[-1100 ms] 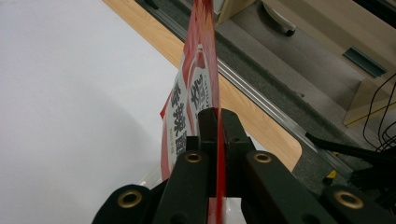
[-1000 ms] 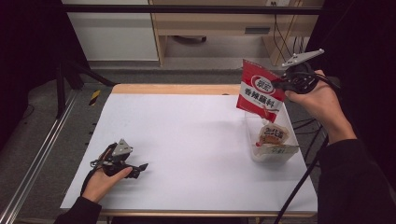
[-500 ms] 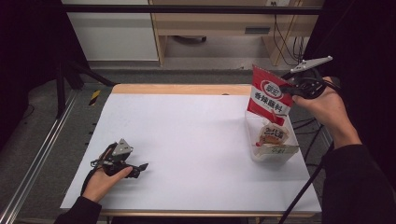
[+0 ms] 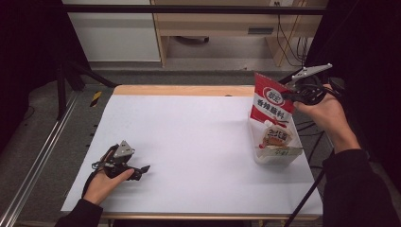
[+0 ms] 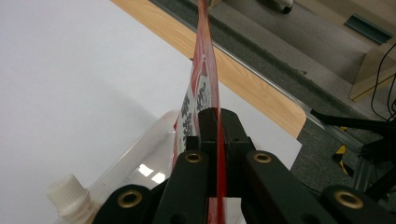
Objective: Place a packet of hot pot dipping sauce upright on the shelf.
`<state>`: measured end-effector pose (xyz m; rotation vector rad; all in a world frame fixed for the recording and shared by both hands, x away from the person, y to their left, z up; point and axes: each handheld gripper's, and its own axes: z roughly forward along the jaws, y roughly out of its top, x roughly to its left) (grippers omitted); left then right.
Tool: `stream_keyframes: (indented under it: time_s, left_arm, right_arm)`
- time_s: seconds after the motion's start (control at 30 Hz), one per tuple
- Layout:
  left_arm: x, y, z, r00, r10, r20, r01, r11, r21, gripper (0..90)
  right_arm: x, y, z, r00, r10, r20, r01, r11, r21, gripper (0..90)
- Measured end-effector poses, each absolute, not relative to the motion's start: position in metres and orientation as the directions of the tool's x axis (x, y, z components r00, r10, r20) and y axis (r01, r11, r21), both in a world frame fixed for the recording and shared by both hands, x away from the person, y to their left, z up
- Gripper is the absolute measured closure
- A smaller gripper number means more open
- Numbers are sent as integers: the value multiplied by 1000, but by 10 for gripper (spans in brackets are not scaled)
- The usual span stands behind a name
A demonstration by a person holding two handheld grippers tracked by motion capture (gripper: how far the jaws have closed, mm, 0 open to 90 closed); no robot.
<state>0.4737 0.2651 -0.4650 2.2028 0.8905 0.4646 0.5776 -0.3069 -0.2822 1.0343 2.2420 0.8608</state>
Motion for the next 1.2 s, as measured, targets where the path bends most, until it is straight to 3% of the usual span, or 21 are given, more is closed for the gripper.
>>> stream_keyframes:
  time_s: [0.9,1.03,1.13,1.17,1.2]
  left_arm:
    - [474,265,-465,699,712,63,462,-517,721,87]
    - [474,264,-466,700,711,63,462,-518,720,87]
    - [474,264,-466,700,711,63,462,-519,720,87]
    - [474,264,-466,700,711,63,462,-519,720,87]
    - [474,264,-466,700,712,60,463,-516,720,87]
  right_arm:
    - [567,-335,-310,-515,845,-144,546,453,704,889]
    - [564,-337,-312,-509,847,-154,546,456,703,820]
    - [562,-334,-311,-495,851,-176,536,459,709,661]
    - [562,-334,-311,-495,851,-176,536,459,709,661]
    - [562,-333,-310,-489,851,-189,533,464,707,607]
